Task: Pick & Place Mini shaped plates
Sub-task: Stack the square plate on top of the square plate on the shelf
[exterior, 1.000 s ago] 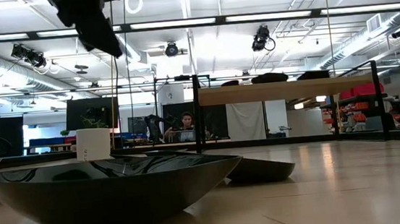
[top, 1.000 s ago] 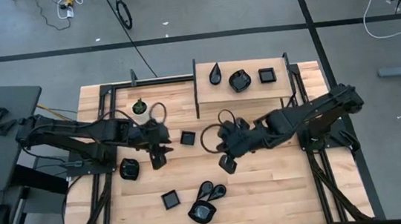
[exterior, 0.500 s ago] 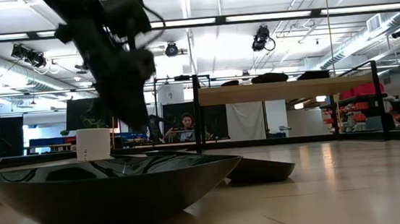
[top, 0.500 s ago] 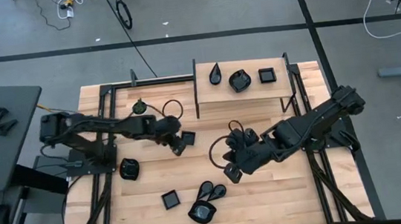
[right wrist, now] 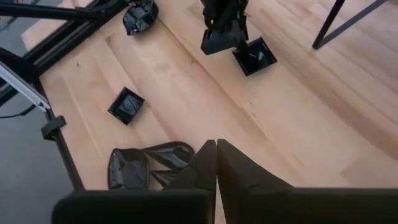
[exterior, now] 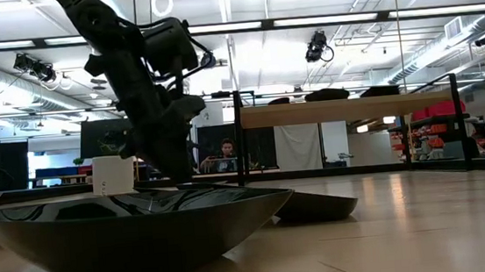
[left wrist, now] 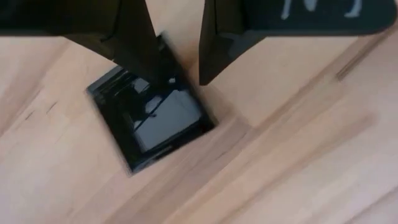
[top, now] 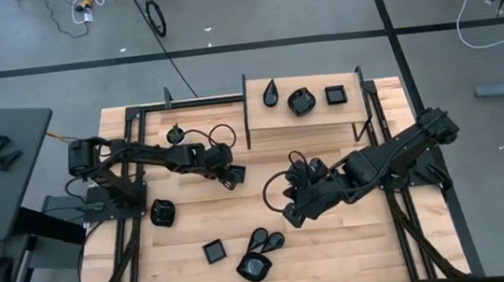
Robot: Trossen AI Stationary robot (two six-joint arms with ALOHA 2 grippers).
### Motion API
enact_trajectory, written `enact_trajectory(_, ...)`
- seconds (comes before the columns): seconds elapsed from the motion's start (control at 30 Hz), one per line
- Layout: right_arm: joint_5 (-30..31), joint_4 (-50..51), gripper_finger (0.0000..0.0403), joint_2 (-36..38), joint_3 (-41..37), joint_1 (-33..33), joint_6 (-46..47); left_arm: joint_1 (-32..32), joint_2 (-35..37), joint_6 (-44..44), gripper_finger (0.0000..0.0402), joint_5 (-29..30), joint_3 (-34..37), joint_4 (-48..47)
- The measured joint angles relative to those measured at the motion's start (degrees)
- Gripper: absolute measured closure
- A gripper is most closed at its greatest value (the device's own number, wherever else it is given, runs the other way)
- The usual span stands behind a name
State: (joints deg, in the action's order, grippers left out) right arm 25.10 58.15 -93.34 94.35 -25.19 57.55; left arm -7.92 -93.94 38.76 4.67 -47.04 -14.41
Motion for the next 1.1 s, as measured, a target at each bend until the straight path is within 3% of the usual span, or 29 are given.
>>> enact_trajectory(0.63, 2.1, 1.1, 0.0387, 0.0, 0.0, 0.0, -1.0, 0.1, -1.4, -0.8, 0.0395, -0.4, 0.0, 2.4)
enact_trajectory(0.93, 2.1, 1.2, 0.0387, 0.0, 0.0, 0.0, -1.0, -0.3, 3.2, -1.6, 0.0397, -3.7, -0.3, -0.1)
enact_trajectory(1.1, 3.1, 1.2, 0.0387, 0.0, 0.0, 0.0, -1.1, -1.7, 3.6, -1.6, 0.0357, -6.0, -0.3, -3.7)
